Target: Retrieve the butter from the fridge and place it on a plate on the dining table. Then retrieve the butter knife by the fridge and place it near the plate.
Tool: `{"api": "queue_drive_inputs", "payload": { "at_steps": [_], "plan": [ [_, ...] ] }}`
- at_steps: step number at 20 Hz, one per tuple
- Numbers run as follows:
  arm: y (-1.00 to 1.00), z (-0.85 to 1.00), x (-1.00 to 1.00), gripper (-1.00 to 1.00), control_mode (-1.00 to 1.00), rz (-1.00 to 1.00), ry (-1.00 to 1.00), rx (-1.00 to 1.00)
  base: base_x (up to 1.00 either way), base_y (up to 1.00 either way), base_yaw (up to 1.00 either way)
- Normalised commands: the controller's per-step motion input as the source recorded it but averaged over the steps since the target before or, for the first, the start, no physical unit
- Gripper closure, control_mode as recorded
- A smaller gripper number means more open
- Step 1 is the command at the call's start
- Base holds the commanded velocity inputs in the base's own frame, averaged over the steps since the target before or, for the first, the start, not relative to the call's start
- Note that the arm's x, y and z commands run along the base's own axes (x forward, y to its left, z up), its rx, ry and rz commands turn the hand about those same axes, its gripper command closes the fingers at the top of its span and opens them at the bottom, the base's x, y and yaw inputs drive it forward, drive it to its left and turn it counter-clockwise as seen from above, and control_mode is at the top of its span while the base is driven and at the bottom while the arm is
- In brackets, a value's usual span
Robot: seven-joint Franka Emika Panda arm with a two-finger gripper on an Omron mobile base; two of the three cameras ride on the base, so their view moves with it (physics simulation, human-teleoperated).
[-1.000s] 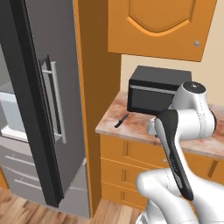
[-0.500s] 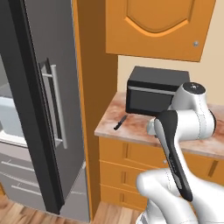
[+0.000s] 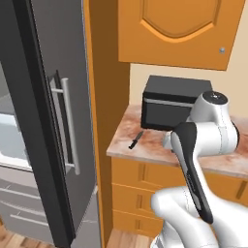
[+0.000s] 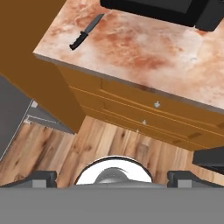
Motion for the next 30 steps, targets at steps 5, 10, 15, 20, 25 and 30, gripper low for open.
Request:
{"api": "queue_drive_inputs", "payload": {
  "at_steps": [5,10,15,20,25,30],
  "plan": [
    [0.0,0.0,0.0,-1.0,1.0,0.0,0.0,0.0,0.62,0.0,-0.03],
    [0.0,0.0,0.0,-1.0,1.0,0.0,0.0,0.0,0.27,0.0,-0.02],
    [0.0,0.0,0.0,-1.0,1.0,0.0,0.0,0.0,0.09,0.08,-0.02],
    [0.0,0.0,0.0,-1.0,1.0,0.0,0.0,0.0,0.04,0.13,-0.01],
    [0.0,0.0,0.0,-1.0,1.0,0.0,0.0,0.0,0.07,0.14,-0.01],
    [0.17,-0.03,0.11,-1.0,-1.0,-0.02,0.0,0.0,0.02,0.04,0.0]
  ]
}}
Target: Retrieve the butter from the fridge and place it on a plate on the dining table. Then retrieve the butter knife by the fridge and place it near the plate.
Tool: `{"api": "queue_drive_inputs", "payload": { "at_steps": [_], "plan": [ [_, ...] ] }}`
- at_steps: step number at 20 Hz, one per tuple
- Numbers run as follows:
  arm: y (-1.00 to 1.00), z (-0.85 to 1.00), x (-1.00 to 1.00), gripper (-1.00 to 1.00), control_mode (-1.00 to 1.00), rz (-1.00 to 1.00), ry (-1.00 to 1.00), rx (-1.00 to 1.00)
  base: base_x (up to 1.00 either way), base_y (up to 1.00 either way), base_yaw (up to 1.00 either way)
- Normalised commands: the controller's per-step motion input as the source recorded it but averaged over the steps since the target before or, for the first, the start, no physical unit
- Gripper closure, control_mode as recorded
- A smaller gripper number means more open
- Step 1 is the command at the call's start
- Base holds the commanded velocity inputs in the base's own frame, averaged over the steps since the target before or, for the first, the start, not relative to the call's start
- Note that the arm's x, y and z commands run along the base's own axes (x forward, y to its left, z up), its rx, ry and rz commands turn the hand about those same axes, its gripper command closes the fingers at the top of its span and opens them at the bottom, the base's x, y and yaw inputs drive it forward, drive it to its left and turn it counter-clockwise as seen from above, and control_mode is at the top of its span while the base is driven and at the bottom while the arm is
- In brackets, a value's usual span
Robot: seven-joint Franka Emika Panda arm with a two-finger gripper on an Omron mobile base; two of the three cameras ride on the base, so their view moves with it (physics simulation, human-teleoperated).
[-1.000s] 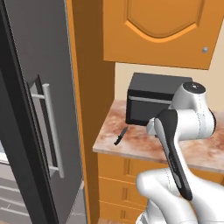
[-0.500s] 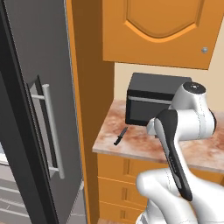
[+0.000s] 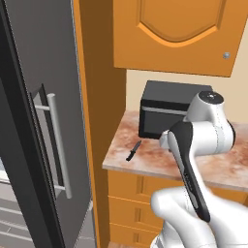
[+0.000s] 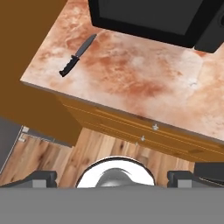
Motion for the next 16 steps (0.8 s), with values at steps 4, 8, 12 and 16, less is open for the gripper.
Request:
{"api": "queue_drive_inputs", "payload": {
  "at_steps": [4,8,12,16],
  "plan": [
    [0.32,-0.05,0.21,-1.0,-1.0,-0.07,0.0,0.0,0.0,0.0,0.0],
    [0.33,-0.02,0.3,-1.0,-1.0,-0.12,0.0,0.0,0.0,0.0,0.0],
    [0.05,0.0,0.31,-1.0,-1.0,-0.07,0.03,0.0,0.0,0.0,0.0],
    [0.0,-0.08,0.25,-1.0,-1.0,-0.06,0.14,0.01,0.0,0.0,0.0]
  ]
}}
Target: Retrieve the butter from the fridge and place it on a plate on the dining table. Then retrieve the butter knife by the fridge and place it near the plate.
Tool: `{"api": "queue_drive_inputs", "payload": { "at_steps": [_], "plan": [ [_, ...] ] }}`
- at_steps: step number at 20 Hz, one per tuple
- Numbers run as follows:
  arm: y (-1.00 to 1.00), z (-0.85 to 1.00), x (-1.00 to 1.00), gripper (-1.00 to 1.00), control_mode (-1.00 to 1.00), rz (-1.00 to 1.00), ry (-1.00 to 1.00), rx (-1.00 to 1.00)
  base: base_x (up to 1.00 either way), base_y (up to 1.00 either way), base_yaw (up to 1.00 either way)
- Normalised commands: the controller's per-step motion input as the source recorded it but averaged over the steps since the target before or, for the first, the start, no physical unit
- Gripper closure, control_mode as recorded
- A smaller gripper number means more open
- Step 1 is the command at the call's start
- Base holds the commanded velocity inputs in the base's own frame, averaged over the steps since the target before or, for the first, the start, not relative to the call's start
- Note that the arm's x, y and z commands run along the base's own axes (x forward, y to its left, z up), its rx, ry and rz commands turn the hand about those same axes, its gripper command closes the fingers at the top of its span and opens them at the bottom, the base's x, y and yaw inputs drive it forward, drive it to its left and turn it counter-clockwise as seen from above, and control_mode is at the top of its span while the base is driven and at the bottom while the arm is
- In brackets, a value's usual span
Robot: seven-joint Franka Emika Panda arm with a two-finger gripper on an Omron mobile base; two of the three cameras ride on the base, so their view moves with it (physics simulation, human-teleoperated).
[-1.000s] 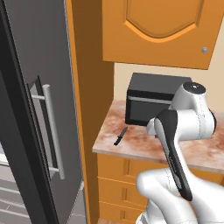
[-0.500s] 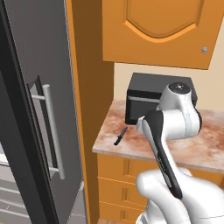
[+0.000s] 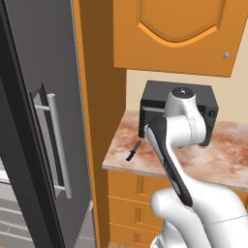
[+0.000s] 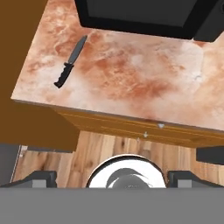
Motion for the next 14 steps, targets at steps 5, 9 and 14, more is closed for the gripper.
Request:
{"api": "queue_drive_inputs", "payload": {
  "at_steps": [5,9,14],
  "plan": [
    [0.0,-0.32,0.41,-1.0,-1.0,-0.07,0.16,0.15,0.0,0.0,0.0],
    [0.07,-0.14,0.42,-1.0,-1.0,-0.1,0.03,0.12,0.0,0.0,0.0],
    [0.2,-0.15,0.35,-1.0,-1.0,-0.15,-0.03,0.02,0.0,0.0,0.0]
  ]
}}
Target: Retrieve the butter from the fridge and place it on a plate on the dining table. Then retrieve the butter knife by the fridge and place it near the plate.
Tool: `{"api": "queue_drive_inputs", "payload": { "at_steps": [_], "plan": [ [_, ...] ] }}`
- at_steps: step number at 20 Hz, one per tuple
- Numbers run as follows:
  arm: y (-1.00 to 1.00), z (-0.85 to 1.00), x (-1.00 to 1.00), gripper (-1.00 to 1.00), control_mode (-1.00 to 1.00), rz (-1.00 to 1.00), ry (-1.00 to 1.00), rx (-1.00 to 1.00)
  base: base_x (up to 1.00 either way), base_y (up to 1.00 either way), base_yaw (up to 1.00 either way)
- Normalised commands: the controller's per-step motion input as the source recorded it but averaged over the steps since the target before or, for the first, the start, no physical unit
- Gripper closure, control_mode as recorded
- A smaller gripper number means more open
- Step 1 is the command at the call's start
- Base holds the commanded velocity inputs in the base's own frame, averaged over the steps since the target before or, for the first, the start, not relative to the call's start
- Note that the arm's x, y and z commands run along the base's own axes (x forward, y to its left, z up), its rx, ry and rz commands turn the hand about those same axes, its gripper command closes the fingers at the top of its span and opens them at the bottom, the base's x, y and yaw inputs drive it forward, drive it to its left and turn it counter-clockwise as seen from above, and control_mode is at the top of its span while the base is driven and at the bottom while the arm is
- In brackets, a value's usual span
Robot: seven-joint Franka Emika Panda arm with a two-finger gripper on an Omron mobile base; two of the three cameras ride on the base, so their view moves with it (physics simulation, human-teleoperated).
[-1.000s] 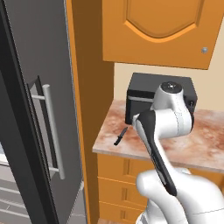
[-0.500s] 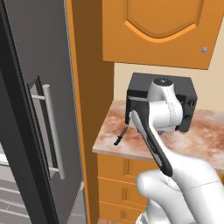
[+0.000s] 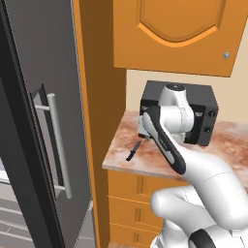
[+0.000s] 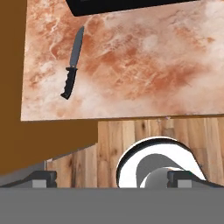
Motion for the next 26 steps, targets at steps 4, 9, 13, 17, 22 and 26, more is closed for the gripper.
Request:
{"api": "queue_drive_inputs", "payload": {
  "at_steps": [4,9,13,17,22,26],
  "plan": [
    [0.24,-0.19,0.26,-1.0,-1.0,-0.07,-0.04,0.0,0.0,0.0,0.0],
    [0.12,-0.27,0.27,-1.0,-1.0,-0.06,-0.05,0.0,0.0,0.0,0.0],
    [0.0,-0.36,0.31,-1.0,-1.0,-0.01,-0.07,0.0,0.0,0.0,0.0],
    [0.0,-0.36,0.29,-1.0,-1.0,0.0,-0.06,0.0,0.0,0.0,0.0],
    [0.03,-0.35,0.32,-1.0,-1.0,0.0,-0.05,0.0,0.0,0.0,0.0],
    [0.13,-0.33,0.29,-1.0,-1.0,0.0,-0.03,0.0,0.0,0.0,0.0]
  ]
}}
